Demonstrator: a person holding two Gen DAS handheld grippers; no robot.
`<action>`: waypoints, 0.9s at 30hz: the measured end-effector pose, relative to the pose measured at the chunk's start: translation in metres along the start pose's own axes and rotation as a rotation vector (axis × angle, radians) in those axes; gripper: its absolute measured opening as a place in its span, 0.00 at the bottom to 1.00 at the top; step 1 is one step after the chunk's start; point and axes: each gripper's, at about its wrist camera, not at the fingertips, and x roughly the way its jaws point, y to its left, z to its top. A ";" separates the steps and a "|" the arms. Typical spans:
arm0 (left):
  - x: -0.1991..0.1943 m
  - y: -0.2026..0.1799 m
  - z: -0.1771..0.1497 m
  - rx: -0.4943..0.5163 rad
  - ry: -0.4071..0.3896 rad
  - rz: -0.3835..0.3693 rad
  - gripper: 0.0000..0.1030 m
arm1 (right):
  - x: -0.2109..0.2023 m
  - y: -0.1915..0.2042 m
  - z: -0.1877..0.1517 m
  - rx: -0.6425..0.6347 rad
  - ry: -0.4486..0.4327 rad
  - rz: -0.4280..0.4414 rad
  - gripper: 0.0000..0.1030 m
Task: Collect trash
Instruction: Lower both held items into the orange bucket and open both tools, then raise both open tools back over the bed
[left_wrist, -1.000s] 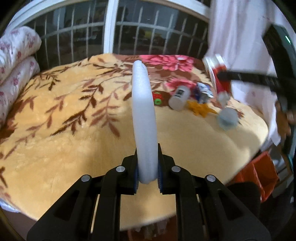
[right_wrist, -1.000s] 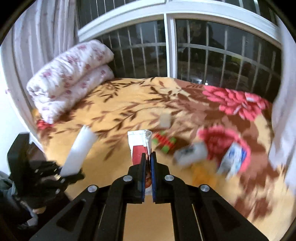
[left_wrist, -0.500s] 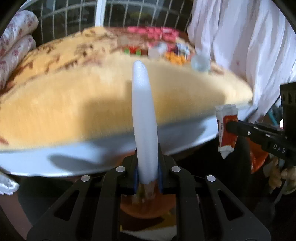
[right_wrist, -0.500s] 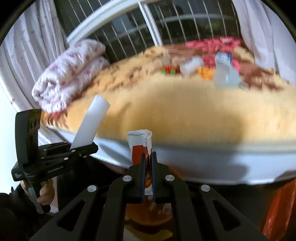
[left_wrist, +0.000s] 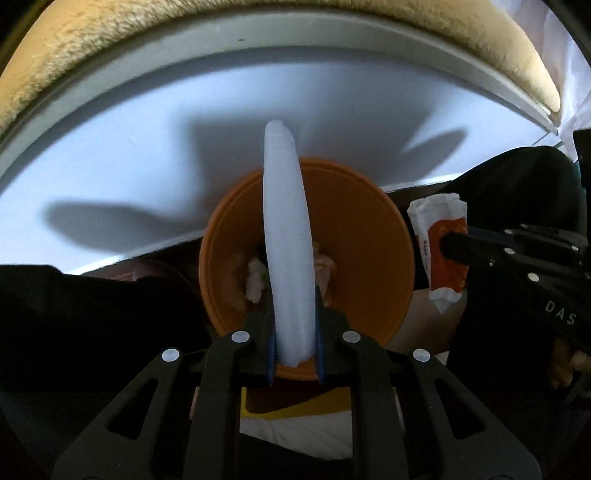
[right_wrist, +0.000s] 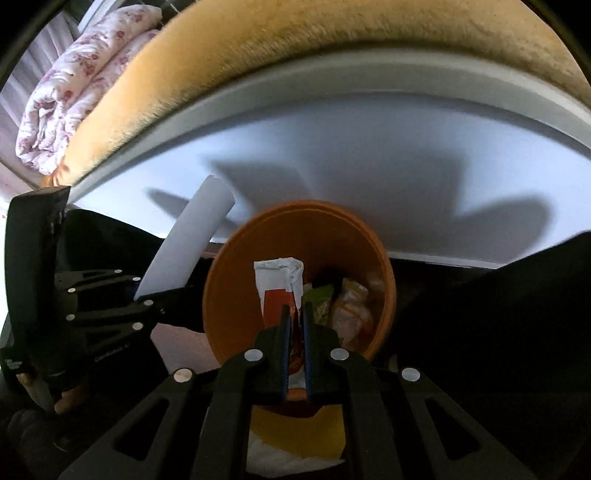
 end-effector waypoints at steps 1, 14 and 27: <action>0.002 0.001 0.001 0.001 0.005 0.000 0.14 | 0.003 0.000 0.001 -0.001 0.008 -0.005 0.06; 0.010 0.005 0.004 -0.009 0.031 0.042 0.69 | 0.021 0.003 0.005 0.009 0.045 -0.028 0.37; -0.025 -0.007 0.006 0.026 -0.077 0.108 0.69 | -0.039 0.000 0.010 -0.026 -0.090 -0.030 0.42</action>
